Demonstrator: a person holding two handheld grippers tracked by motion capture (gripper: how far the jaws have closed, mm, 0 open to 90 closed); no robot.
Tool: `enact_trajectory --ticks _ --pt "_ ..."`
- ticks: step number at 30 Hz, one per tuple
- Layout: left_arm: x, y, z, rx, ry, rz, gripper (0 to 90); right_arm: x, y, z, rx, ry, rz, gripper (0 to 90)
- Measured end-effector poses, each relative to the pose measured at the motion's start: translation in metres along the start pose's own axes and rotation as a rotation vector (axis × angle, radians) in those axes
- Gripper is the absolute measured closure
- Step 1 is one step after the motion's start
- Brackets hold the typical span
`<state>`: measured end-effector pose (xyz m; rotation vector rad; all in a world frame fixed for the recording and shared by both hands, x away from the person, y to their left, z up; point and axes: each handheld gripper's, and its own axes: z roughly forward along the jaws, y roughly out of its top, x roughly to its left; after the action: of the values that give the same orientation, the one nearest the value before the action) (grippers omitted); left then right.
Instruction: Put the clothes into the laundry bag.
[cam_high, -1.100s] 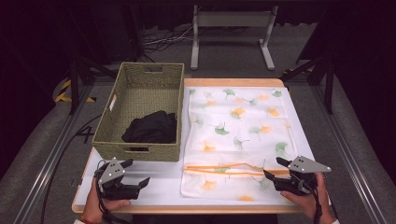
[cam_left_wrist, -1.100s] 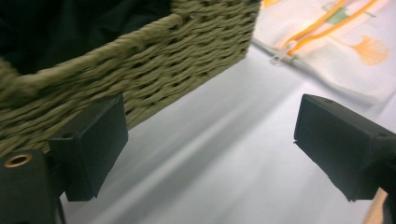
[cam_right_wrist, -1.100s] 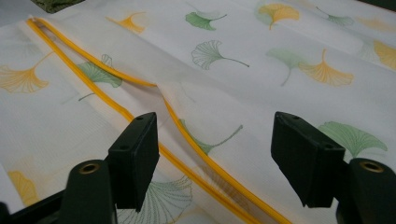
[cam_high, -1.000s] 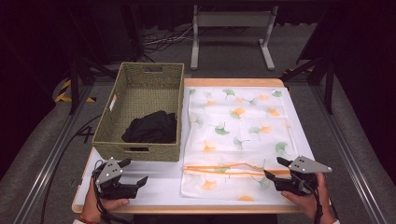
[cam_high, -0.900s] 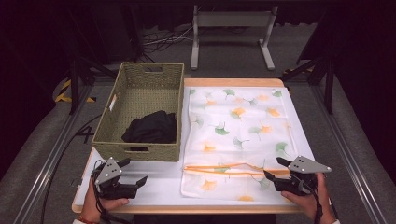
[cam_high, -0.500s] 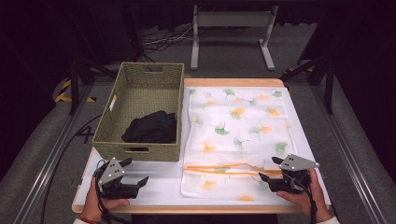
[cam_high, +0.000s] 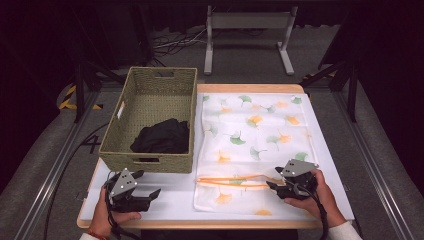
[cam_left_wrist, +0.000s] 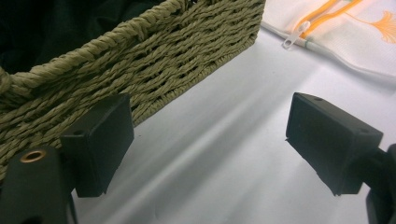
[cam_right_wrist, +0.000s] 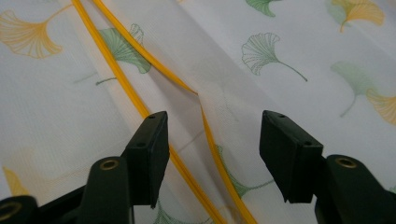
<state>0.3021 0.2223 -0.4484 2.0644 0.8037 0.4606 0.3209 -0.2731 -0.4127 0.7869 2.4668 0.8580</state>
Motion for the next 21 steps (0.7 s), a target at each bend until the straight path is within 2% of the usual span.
enact_trajectory --ticks 2,3,6,8,10,14,16,21 --pt "0.000 0.000 0.000 0.002 -0.001 0.003 15.7 -0.002 0.003 0.005 0.027 -0.010 -0.012 43.1" --pt "0.000 0.000 0.000 0.001 -0.005 0.003 15.7 -0.004 0.007 0.010 0.059 -0.017 -0.023 42.4" --pt "0.000 0.000 -0.001 0.002 -0.005 0.006 15.7 -0.006 0.011 0.018 0.109 -0.020 -0.020 40.2" --pt "0.000 -0.001 -0.002 -0.004 -0.011 0.004 15.7 -0.007 0.012 0.020 0.117 -0.030 -0.023 39.8" --pt "0.001 0.000 -0.003 -0.011 -0.007 -0.002 15.8 -0.009 0.017 0.026 0.142 -0.020 -0.025 39.5" --pt "0.001 0.000 -0.002 -0.006 -0.013 0.002 15.7 -0.011 0.021 0.032 0.158 -0.013 -0.015 38.6" --pt "0.000 -0.001 0.000 -0.003 -0.015 -0.008 15.7 -0.012 0.023 0.036 0.167 -0.018 -0.011 37.1" --pt "0.001 -0.001 0.001 0.002 -0.024 -0.008 15.7 -0.017 0.025 0.042 0.171 0.009 0.010 38.5"
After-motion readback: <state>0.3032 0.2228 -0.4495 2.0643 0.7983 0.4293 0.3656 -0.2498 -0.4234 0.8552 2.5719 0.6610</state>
